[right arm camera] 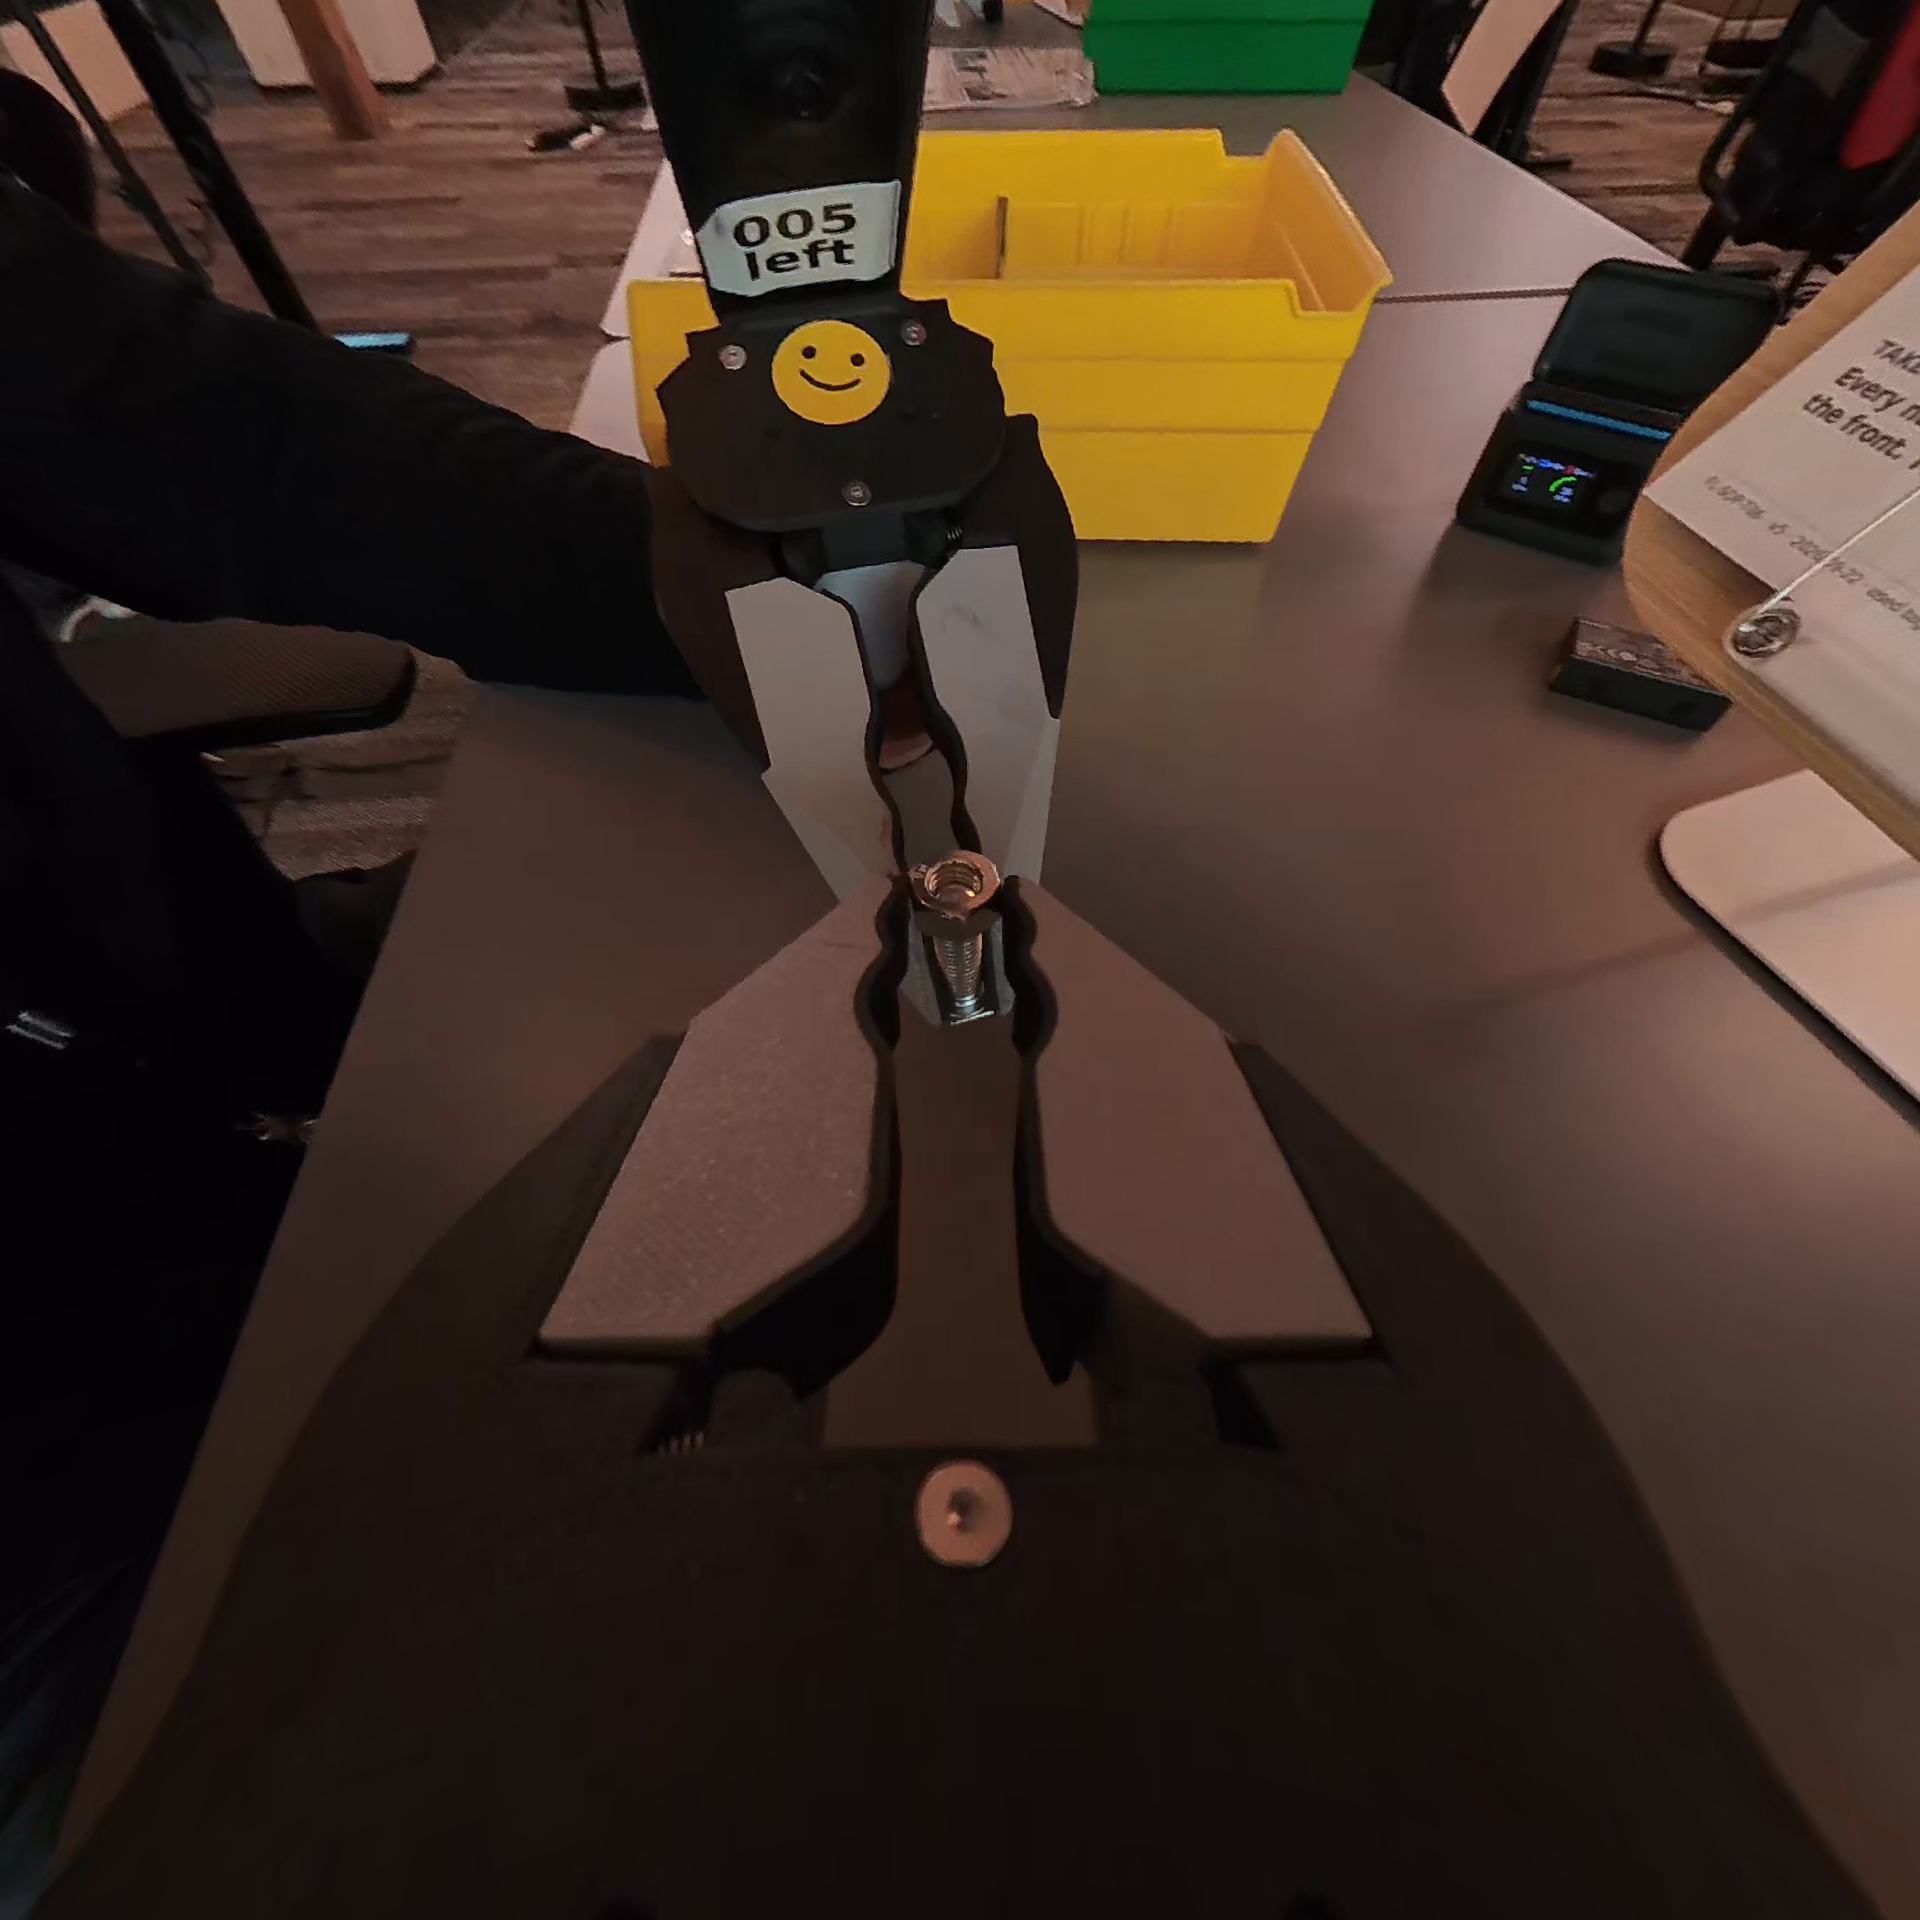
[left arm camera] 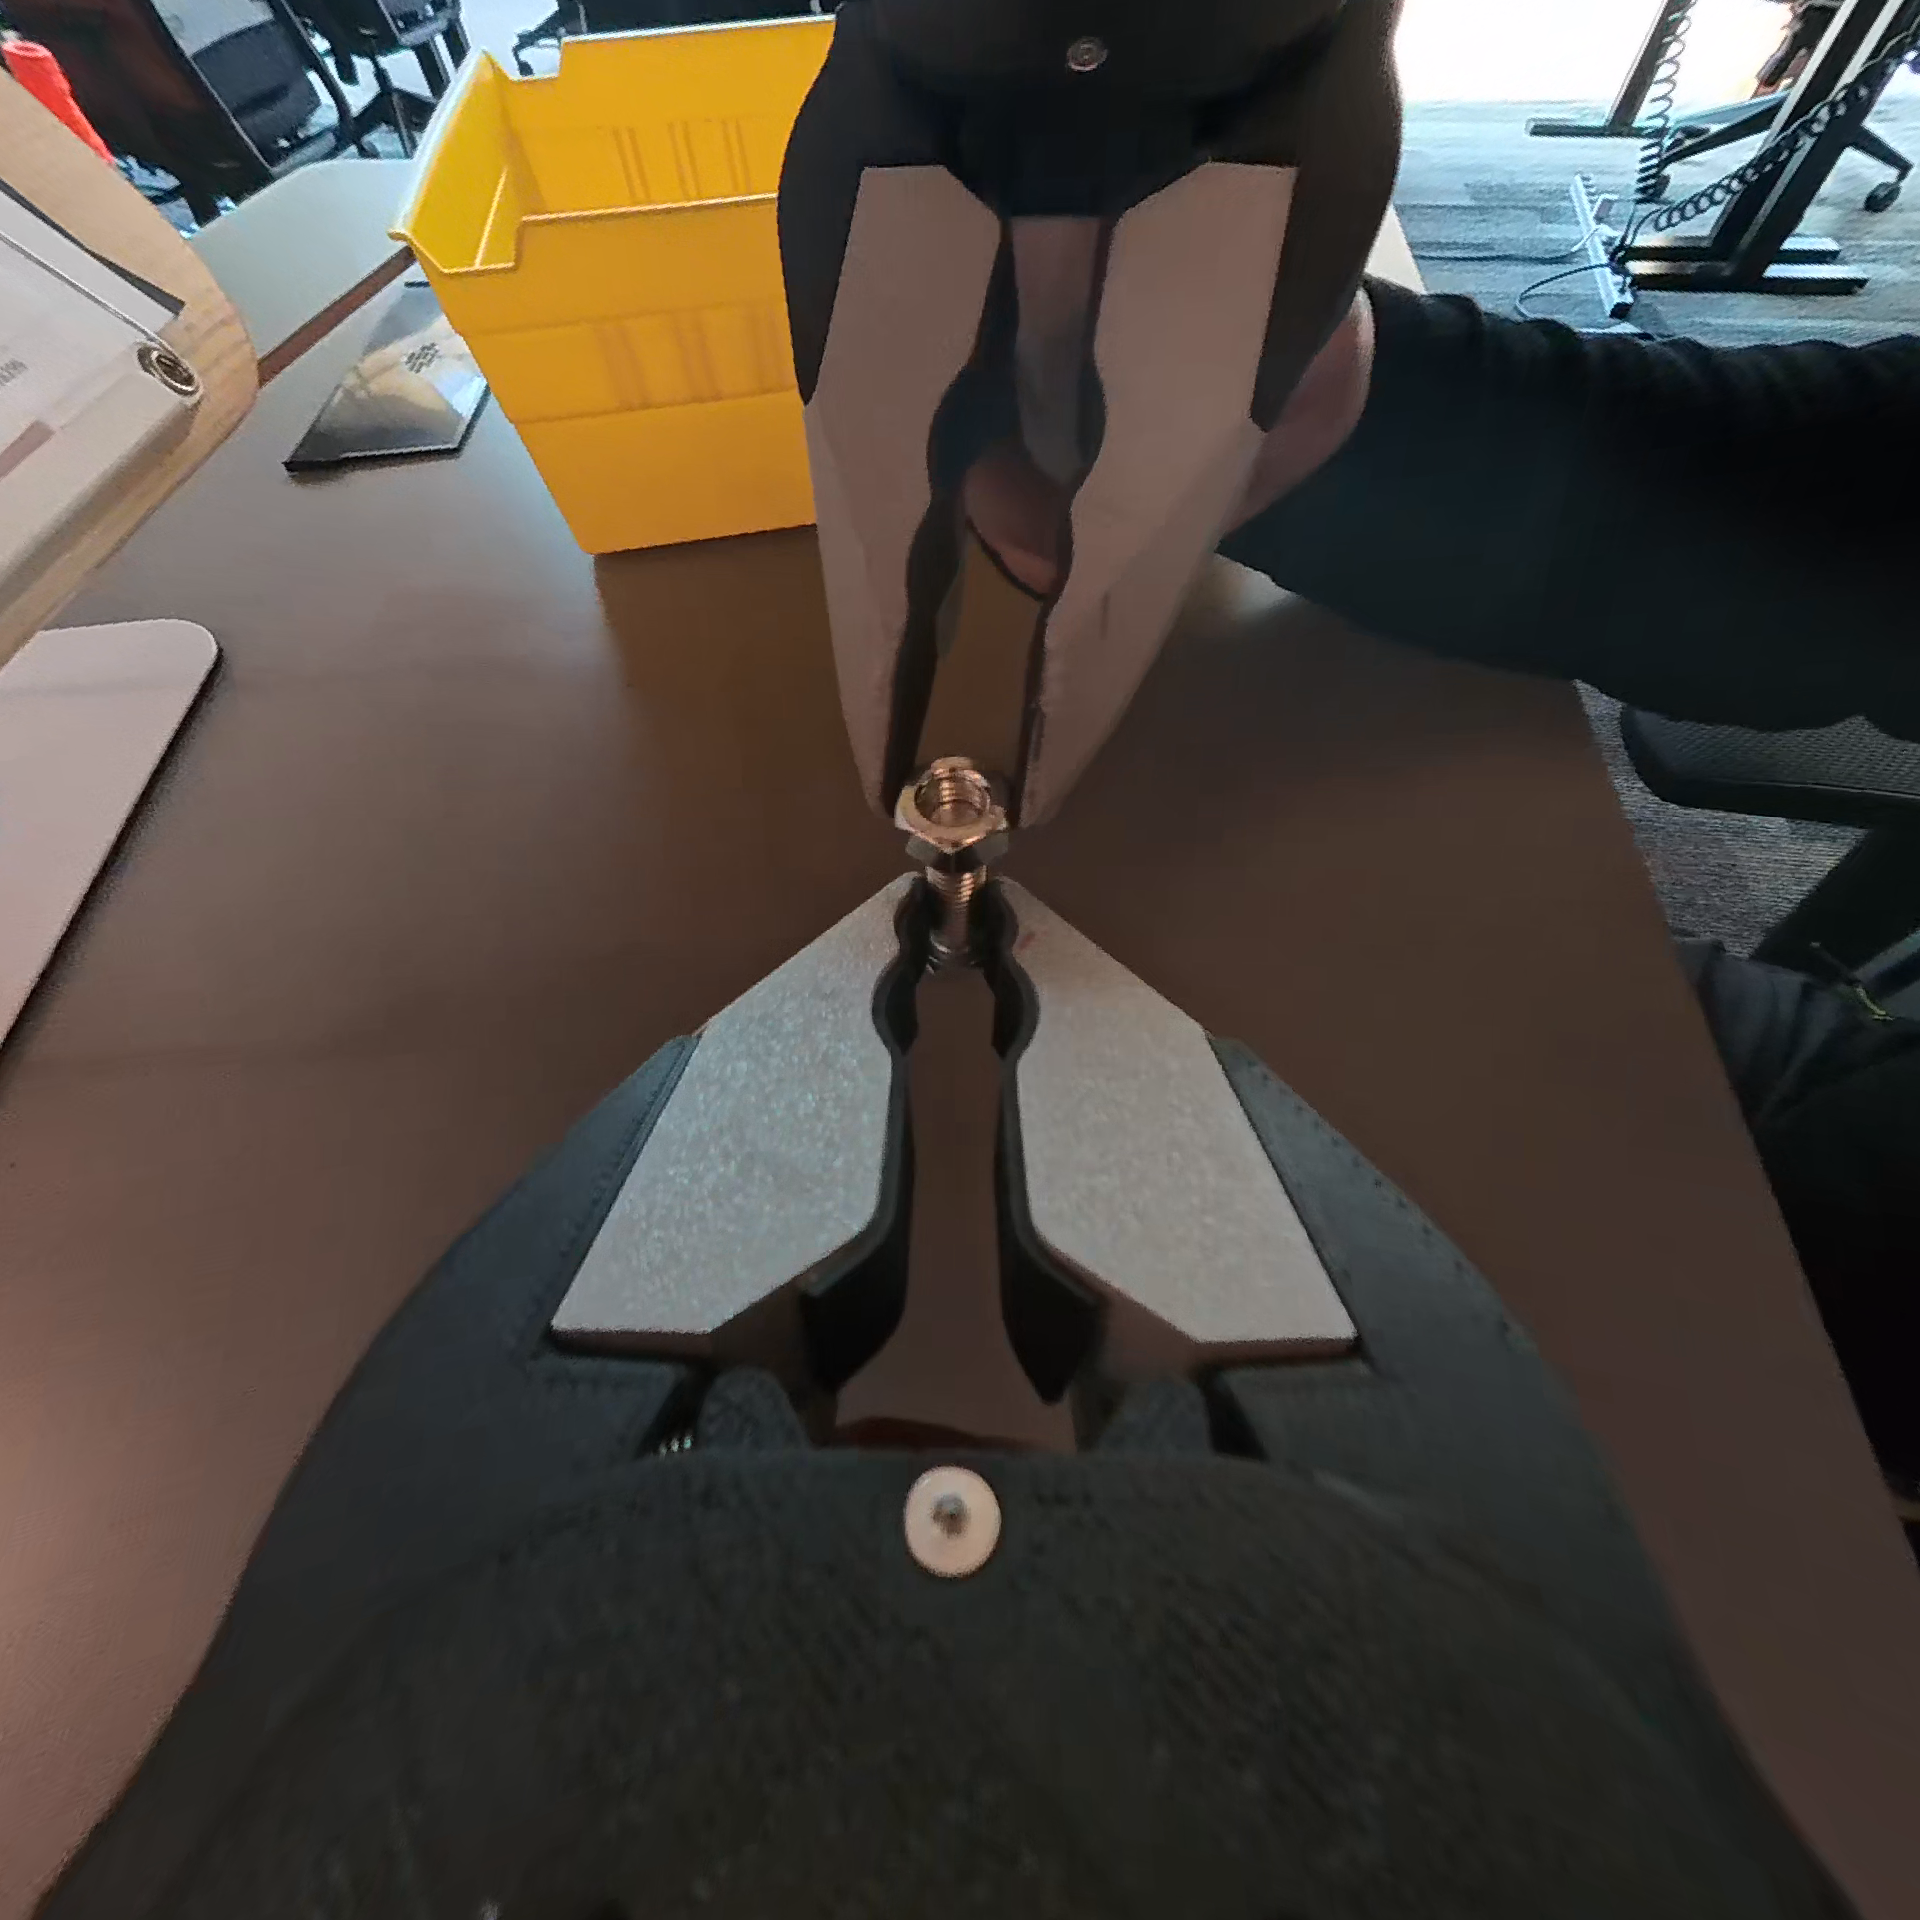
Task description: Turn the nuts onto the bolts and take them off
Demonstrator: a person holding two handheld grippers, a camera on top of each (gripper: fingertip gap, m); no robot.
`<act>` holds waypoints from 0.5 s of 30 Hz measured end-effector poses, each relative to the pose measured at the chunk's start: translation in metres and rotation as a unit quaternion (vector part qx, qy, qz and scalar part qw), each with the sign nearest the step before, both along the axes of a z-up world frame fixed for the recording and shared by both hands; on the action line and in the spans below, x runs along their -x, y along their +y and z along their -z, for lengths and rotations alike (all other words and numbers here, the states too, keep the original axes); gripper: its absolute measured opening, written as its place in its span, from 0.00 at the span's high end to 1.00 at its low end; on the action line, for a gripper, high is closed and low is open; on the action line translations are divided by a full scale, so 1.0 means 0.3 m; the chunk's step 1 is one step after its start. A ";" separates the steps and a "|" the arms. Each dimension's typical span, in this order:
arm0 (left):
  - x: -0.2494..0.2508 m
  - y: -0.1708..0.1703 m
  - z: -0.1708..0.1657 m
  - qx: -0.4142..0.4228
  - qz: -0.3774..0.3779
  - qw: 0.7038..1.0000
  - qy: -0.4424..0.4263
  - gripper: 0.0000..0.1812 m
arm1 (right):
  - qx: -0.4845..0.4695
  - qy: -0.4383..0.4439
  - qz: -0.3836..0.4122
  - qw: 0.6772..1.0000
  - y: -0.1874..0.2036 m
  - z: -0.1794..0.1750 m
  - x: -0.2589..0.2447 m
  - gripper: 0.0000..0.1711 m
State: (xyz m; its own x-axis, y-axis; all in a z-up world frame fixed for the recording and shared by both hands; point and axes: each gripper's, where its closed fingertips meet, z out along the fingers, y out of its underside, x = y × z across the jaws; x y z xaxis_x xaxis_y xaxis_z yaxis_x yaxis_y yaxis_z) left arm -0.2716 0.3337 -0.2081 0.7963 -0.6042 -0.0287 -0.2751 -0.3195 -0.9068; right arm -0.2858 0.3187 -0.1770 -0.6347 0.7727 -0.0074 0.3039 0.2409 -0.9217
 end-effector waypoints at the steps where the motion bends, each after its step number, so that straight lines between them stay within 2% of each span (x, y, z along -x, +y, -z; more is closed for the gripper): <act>1: 0.001 0.001 -0.001 -0.001 -0.002 1.000 0.000 0.95 | 0.000 0.001 0.002 1.000 0.002 -0.001 0.001 0.92; 15: 0.049 0.039 0.021 0.007 -0.070 0.997 0.012 0.96 | -0.005 -0.013 0.060 0.998 0.037 0.019 0.044 0.92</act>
State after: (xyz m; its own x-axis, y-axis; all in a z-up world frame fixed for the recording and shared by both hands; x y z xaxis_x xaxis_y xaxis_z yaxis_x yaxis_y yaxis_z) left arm -0.2862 0.3453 -0.2144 0.8719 -0.4878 -0.0419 -0.2491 -0.3683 -0.8957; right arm -0.2990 0.3297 -0.1828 -0.5378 0.8430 -0.0142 0.3546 0.2108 -0.9109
